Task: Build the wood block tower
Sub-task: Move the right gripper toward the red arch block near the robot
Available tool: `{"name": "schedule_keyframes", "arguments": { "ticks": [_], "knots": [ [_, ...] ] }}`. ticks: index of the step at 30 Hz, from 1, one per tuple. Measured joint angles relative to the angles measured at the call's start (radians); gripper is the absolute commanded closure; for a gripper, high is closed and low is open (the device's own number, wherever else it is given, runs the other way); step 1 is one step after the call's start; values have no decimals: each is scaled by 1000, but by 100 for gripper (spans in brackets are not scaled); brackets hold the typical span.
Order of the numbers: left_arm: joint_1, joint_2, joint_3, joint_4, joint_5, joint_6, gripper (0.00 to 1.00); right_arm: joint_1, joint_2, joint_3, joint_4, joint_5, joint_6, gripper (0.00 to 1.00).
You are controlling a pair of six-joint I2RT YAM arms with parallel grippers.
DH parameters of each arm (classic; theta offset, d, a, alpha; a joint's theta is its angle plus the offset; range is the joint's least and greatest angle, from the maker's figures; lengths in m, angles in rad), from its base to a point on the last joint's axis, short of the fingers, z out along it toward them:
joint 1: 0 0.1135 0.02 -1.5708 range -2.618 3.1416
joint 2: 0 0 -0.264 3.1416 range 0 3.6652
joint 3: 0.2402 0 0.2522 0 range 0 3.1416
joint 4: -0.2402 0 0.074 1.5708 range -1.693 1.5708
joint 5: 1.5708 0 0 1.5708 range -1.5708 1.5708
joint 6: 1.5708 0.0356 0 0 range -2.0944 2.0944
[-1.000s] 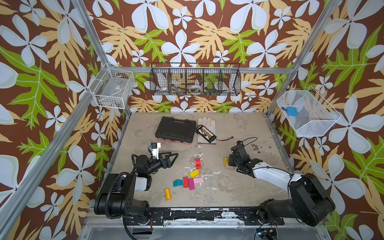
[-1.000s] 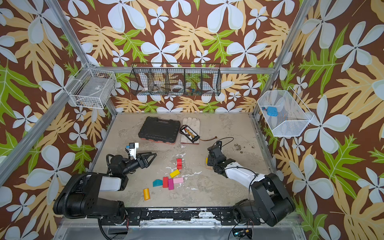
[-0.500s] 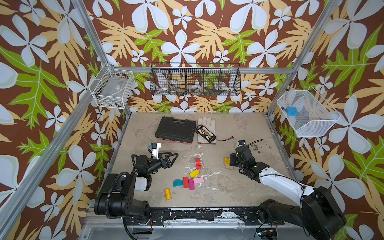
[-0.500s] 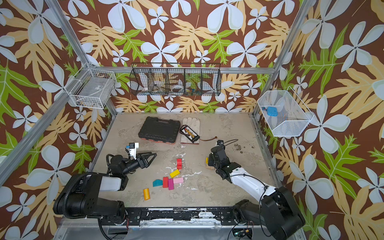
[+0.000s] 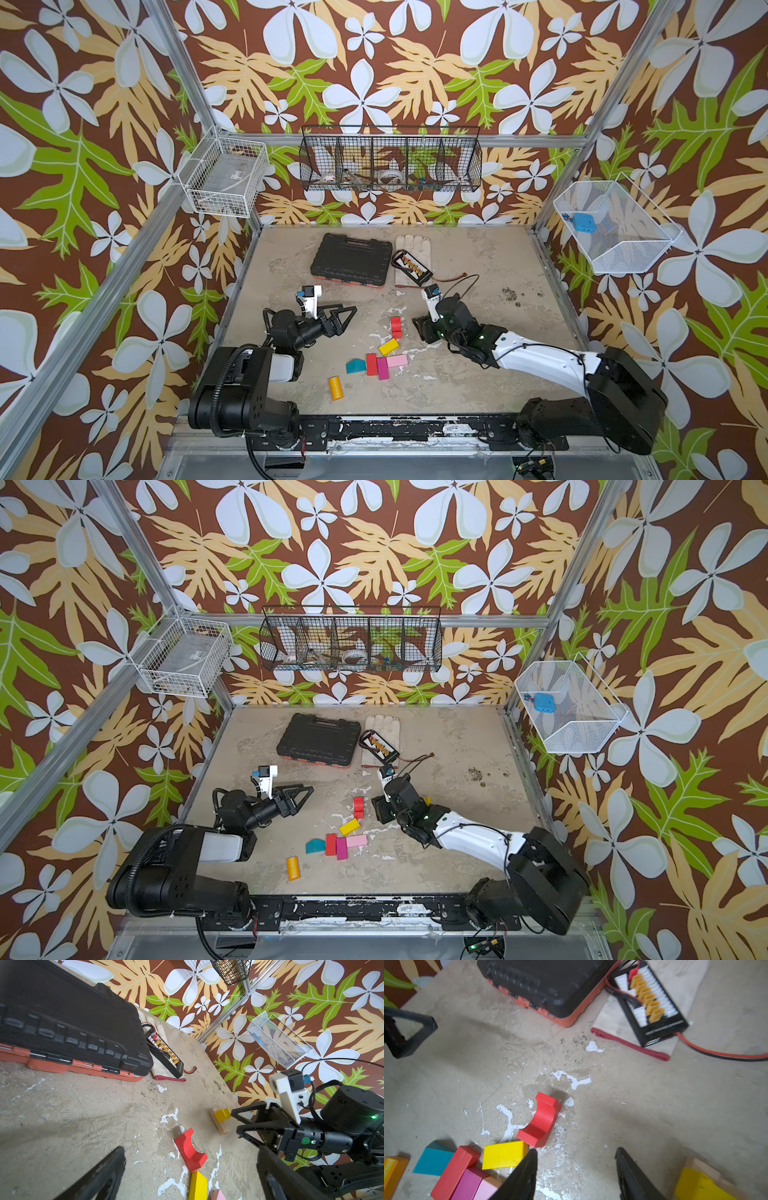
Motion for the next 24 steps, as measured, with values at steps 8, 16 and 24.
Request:
{"name": "schedule_keyframes", "arguments": {
  "ticks": [8,16,24],
  "knots": [
    [0,0,0,0,0,0,0,61,187,109,-27,-32,-24,34],
    [0,2,0,1,0,0,0,62,268,167,-79,11,-23,33],
    [0,2,0,1,0,0,0,64,282,179,-71,10,-23,31]
  ]
}}
